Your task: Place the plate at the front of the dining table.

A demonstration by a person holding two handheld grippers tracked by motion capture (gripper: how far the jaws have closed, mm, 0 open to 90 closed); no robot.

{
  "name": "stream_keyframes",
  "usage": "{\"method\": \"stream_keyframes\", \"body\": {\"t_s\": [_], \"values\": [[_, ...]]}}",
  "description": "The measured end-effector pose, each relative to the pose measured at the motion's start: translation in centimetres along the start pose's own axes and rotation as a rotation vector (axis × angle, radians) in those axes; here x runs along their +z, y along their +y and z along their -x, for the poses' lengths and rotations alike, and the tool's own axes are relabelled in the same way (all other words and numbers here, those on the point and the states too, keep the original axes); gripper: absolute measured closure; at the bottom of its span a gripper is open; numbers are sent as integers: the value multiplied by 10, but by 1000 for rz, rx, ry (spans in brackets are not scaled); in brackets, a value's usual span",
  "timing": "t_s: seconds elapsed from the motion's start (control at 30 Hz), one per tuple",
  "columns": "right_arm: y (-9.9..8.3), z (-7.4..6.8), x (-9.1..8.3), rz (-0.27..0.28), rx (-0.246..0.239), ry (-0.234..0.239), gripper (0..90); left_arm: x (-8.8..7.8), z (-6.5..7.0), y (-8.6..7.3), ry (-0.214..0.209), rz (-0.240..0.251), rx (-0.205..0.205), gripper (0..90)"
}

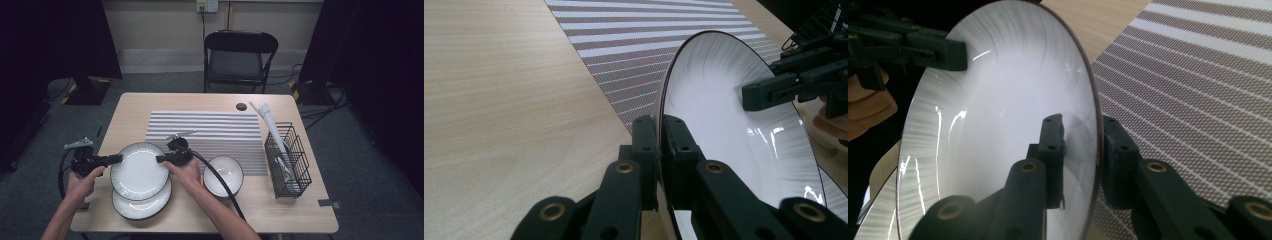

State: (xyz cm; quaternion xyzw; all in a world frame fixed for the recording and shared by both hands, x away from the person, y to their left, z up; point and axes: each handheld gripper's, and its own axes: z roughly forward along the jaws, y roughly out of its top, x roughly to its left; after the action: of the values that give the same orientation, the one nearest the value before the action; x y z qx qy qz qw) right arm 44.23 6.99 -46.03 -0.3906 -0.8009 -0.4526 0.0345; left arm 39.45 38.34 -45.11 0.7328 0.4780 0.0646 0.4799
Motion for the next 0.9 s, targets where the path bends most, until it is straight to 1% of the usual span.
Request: {"method": "stream_keyframes", "body": {"t_s": [0.07, 0.17, 0.23, 0.27, 0.3, 0.33, 0.37, 0.4, 0.43, 0.47, 0.6, 0.63, 0.67, 0.7, 0.8, 0.87, 0.9], "values": [[0, 1, 0, 1, 7, 8, 763, 0, 0, 0, 1, 2, 3, 856], [1, 6, -2, 14, 43, 29, 813, 0, 0, -1, -1, 3, -3, 853], [1, 6, -4, 21, 41, 23, 828, -1, -2, -2, -23, 6, -17, 836], [2, 6, -4, 25, 42, 22, 833, -1, -3, -3, -40, 0, -30, 806], [2, 6, -5, 30, 40, 20, 837, -1, -2, -4, -28, -1, -26, 744], [2, 6, -5, 31, 38, 18, 840, -2, -1, -5, -23, -15, -19, 721], [2, 6, -5, 34, 37, 15, 843, -3, 0, -7, -18, -27, -11, 737], [2, 6, -5, 36, 36, 13, 844, -4, 1, -9, -15, -24, -14, 735], [2, 5, -5, 37, 33, 11, 844, -6, 1, -11, -26, -27, -15, 717], [2, 5, -5, 38, 32, 8, 845, -8, 2, -13, -28, -29, -15, 703], [2, 4, -6, 40, 20, -2, 846, -12, 3, -26, -21, -54, -40, 674], [2, 4, -6, 39, 19, -4, 846, -13, 3, -29, -20, -50, -49, 674], [2, 4, -6, 40, 17, -3, 846, -14, 3, -32, -29, -48, -54, 674], [2, 4, -6, 40, 16, -4, 846, -15, 5, -34, -30, -49, -53, 670], [2, 4, -6, 41, 15, -5, 846, -17, 8, -37, -55, -54, -60, 664], [2, 3, -6, 42, 12, -6, 846, -16, 10, -38, -35, -67, -43, 717], [2, 3, -6, 42, 9, -6, 845, -15, 10, -37, -36, -68, -50, 722]]}}
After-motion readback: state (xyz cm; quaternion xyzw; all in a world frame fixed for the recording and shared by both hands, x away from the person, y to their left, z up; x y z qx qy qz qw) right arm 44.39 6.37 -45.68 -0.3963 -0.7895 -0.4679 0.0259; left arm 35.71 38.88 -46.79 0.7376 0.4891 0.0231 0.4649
